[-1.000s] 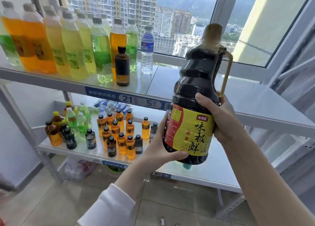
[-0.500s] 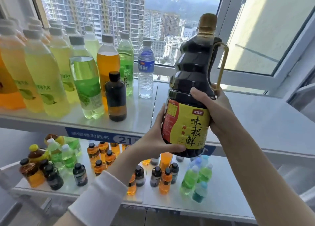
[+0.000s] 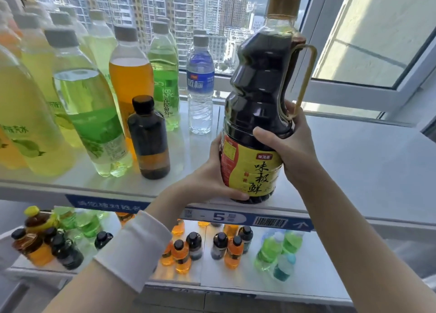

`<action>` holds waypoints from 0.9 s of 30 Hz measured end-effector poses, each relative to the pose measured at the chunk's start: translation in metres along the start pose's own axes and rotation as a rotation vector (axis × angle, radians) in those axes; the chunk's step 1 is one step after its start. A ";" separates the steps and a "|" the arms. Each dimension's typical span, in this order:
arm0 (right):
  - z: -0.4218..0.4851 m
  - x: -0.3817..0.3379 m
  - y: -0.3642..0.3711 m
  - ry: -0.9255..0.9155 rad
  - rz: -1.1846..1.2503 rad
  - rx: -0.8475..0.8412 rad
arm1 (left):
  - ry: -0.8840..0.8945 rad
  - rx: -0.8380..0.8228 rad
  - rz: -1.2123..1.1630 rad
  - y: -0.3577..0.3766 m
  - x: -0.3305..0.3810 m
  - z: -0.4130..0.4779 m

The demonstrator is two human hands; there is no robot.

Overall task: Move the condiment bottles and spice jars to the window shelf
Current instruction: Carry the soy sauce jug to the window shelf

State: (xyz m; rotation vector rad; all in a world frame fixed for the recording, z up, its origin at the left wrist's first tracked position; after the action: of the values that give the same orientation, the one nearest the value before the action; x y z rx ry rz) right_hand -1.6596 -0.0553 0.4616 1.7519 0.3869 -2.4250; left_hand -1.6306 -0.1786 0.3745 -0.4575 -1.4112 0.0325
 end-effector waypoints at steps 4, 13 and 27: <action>0.007 0.004 0.003 -0.048 0.006 -0.009 | 0.008 0.013 0.034 -0.007 -0.002 0.006; 0.005 0.010 0.004 -0.163 0.050 -0.022 | 0.013 -0.014 0.058 -0.009 -0.010 0.011; -0.024 0.090 0.011 0.144 0.162 -0.097 | 0.071 0.321 -0.318 -0.006 0.005 -0.017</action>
State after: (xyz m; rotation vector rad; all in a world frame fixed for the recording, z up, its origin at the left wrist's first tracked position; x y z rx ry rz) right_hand -1.6636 -0.0553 0.3681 1.8448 0.3563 -2.1415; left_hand -1.6148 -0.1876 0.3791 0.0330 -1.3646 -0.0143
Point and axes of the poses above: each hand's wrist, its own z-axis towards the middle knuckle, its own y-axis out of the palm, x = y × z, the point moved 9 cm from there along z, towards the middle knuckle, and after that the axes turned 4 degrees about -x, right-handed, at the moved point
